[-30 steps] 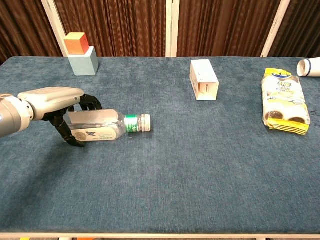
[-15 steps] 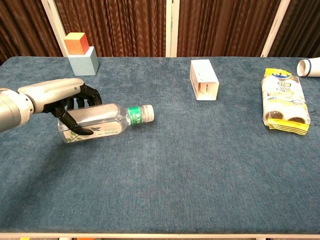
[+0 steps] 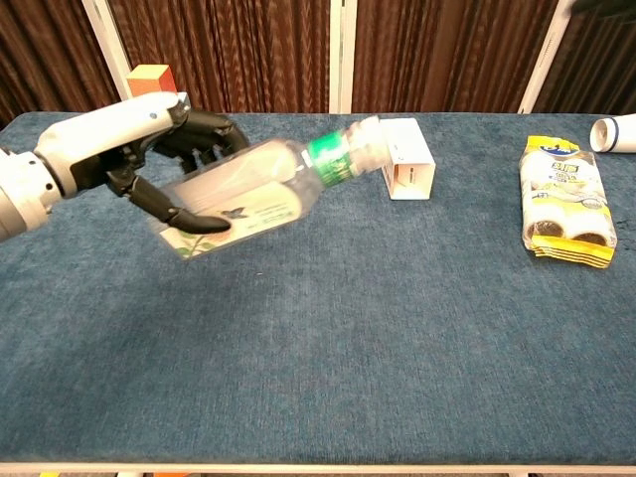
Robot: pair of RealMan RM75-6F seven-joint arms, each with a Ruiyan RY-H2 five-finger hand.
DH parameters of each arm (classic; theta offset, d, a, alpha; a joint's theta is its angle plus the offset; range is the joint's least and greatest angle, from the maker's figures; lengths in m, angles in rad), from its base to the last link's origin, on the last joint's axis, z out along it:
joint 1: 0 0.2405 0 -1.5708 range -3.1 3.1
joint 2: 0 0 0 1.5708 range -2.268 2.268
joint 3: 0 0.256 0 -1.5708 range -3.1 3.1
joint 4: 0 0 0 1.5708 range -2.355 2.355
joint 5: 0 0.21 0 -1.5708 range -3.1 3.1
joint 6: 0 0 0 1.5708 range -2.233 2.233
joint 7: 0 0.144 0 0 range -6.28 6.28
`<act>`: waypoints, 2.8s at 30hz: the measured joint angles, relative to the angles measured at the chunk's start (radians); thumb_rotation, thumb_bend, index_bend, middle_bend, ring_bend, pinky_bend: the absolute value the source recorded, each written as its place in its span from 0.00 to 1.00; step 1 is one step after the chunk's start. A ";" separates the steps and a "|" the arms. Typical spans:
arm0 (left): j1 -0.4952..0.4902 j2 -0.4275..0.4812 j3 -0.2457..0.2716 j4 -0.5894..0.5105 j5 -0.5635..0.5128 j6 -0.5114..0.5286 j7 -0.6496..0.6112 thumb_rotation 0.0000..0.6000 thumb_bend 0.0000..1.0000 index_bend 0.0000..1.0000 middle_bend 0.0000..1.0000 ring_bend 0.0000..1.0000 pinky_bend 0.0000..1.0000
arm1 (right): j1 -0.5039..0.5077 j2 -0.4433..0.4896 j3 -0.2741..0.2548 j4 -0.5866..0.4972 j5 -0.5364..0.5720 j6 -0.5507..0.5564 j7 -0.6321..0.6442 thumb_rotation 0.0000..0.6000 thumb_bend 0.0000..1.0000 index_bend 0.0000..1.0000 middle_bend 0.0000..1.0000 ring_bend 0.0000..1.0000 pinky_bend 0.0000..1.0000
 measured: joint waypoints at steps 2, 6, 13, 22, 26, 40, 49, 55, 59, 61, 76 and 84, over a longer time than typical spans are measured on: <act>-0.005 -0.021 -0.001 0.011 0.014 0.020 -0.012 1.00 0.44 0.56 0.55 0.48 0.60 | 0.069 0.002 0.016 -0.018 0.003 -0.077 0.018 0.80 0.02 0.18 0.02 0.00 0.00; -0.011 -0.044 -0.009 0.024 0.015 0.040 -0.028 1.00 0.44 0.56 0.55 0.48 0.60 | 0.168 -0.005 0.043 -0.050 0.020 -0.176 0.039 0.76 0.00 0.18 0.02 0.00 0.00; -0.014 -0.057 -0.021 0.022 0.001 0.061 -0.044 1.00 0.44 0.56 0.55 0.48 0.60 | 0.229 -0.027 0.052 -0.069 0.045 -0.230 0.044 0.73 0.00 0.20 0.02 0.00 0.00; -0.020 -0.056 -0.014 0.010 0.009 0.073 -0.028 1.00 0.44 0.56 0.55 0.48 0.60 | 0.250 -0.052 0.039 -0.069 0.077 -0.230 0.013 0.73 0.00 0.20 0.02 0.00 0.00; -0.022 -0.054 -0.014 0.007 0.006 0.073 -0.026 1.00 0.44 0.56 0.55 0.48 0.60 | 0.260 -0.059 0.029 -0.071 0.078 -0.236 0.007 0.73 0.00 0.20 0.02 0.00 0.00; -0.025 -0.047 -0.012 0.011 -0.010 0.071 -0.033 1.00 0.44 0.56 0.55 0.48 0.60 | 0.276 -0.060 0.016 -0.086 0.078 -0.223 -0.005 0.73 0.00 0.20 0.02 0.00 0.00; -0.026 -0.050 -0.007 0.019 -0.013 0.068 -0.036 1.00 0.44 0.56 0.55 0.48 0.60 | 0.276 -0.046 0.008 -0.111 0.053 -0.199 -0.005 0.73 0.00 0.20 0.02 0.00 0.00; -0.028 -0.044 -0.005 0.010 -0.004 0.076 -0.033 1.00 0.44 0.56 0.55 0.48 0.60 | 0.270 -0.045 0.007 -0.100 0.065 -0.179 -0.016 0.74 0.00 0.20 0.02 0.00 0.00; -0.028 -0.040 -0.005 0.004 -0.002 0.080 -0.030 1.00 0.44 0.56 0.55 0.48 0.60 | 0.268 -0.042 -0.001 -0.097 0.080 -0.185 -0.029 0.73 0.00 0.20 0.02 0.00 0.00; -0.028 -0.040 -0.006 0.005 -0.005 0.081 -0.030 1.00 0.44 0.56 0.55 0.48 0.60 | 0.267 -0.039 -0.005 -0.101 0.081 -0.189 -0.032 0.73 0.00 0.20 0.02 0.00 0.00; -0.031 -0.045 -0.006 0.019 -0.018 0.070 -0.036 1.00 0.44 0.56 0.55 0.48 0.60 | 0.265 -0.021 -0.015 -0.137 0.044 -0.169 -0.042 0.73 0.00 0.20 0.02 0.00 0.00; -0.029 -0.040 -0.002 0.013 -0.006 0.082 -0.035 1.00 0.44 0.56 0.55 0.48 0.60 | 0.256 -0.022 -0.010 -0.126 0.051 -0.138 -0.038 0.73 0.00 0.20 0.02 0.00 0.00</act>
